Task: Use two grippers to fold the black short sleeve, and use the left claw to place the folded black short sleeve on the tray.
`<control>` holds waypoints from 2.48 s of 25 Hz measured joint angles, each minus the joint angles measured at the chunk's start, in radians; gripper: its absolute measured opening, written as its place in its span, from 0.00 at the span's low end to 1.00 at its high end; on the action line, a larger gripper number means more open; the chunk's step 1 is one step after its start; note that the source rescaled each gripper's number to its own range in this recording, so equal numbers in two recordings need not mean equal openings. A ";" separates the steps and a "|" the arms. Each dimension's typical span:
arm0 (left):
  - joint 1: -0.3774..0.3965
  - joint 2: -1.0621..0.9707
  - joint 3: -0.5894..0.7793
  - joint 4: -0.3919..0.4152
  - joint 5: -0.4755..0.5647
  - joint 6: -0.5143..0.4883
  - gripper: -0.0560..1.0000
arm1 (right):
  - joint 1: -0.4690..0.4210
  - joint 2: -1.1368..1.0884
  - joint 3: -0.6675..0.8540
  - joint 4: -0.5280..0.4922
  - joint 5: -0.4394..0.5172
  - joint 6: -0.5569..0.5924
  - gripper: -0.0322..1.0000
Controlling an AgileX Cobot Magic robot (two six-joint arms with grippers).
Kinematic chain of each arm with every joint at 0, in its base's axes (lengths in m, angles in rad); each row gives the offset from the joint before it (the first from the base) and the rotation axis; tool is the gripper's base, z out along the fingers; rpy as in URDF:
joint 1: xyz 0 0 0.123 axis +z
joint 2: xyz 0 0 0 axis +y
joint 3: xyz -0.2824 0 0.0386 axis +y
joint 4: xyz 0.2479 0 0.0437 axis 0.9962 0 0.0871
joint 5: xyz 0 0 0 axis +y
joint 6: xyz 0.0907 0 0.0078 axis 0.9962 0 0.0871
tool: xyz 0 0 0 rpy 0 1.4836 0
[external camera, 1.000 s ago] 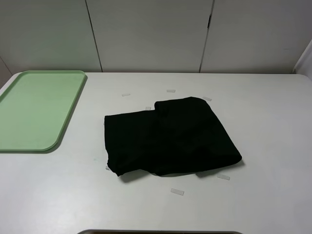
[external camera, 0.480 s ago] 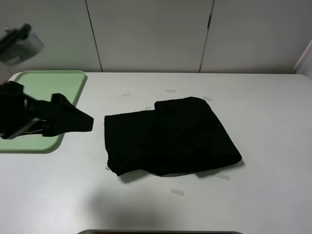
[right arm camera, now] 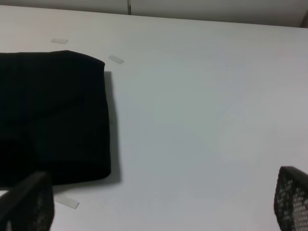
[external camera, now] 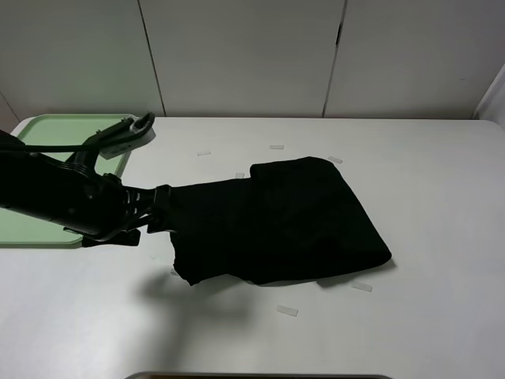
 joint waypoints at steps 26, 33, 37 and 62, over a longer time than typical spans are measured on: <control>0.000 0.400 -0.194 -0.288 -0.014 0.243 0.90 | 0.000 0.000 0.000 -0.001 0.000 0.000 1.00; 0.000 0.443 -0.211 -0.284 -0.004 0.257 0.39 | 0.000 0.000 0.000 -0.001 0.000 0.000 1.00; 0.000 0.444 -0.211 -0.280 -0.004 0.308 0.09 | 0.000 0.000 0.000 -0.001 0.000 0.000 1.00; 0.111 0.085 -0.259 0.614 0.197 -0.406 0.08 | 0.000 0.000 0.000 -0.001 0.000 0.000 1.00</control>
